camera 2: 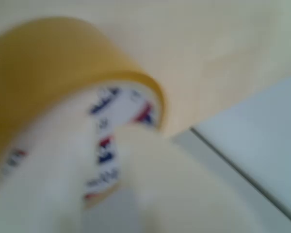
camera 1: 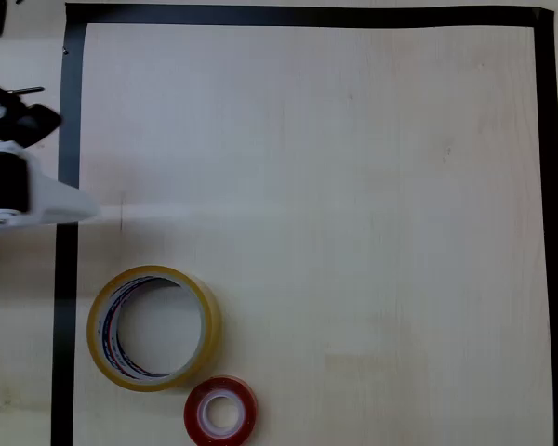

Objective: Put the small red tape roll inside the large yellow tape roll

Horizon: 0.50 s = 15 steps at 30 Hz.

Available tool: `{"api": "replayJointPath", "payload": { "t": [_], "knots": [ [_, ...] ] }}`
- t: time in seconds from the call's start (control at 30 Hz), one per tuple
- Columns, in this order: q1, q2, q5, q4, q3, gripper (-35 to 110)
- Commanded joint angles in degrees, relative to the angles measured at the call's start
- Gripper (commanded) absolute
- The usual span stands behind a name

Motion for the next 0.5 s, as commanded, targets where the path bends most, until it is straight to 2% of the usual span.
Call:
{"api": "replayJointPath", "payload": {
  "t": [0.0,0.2,0.47],
  "knots": [
    [4.4,-16.6,-2.0,-1.9,-19.7,0],
    [11.9,-35.7,-4.7,-2.0,-35.7,0],
    [19.9,-48.6,-7.6,0.4,-48.2,0]
  ]
}}
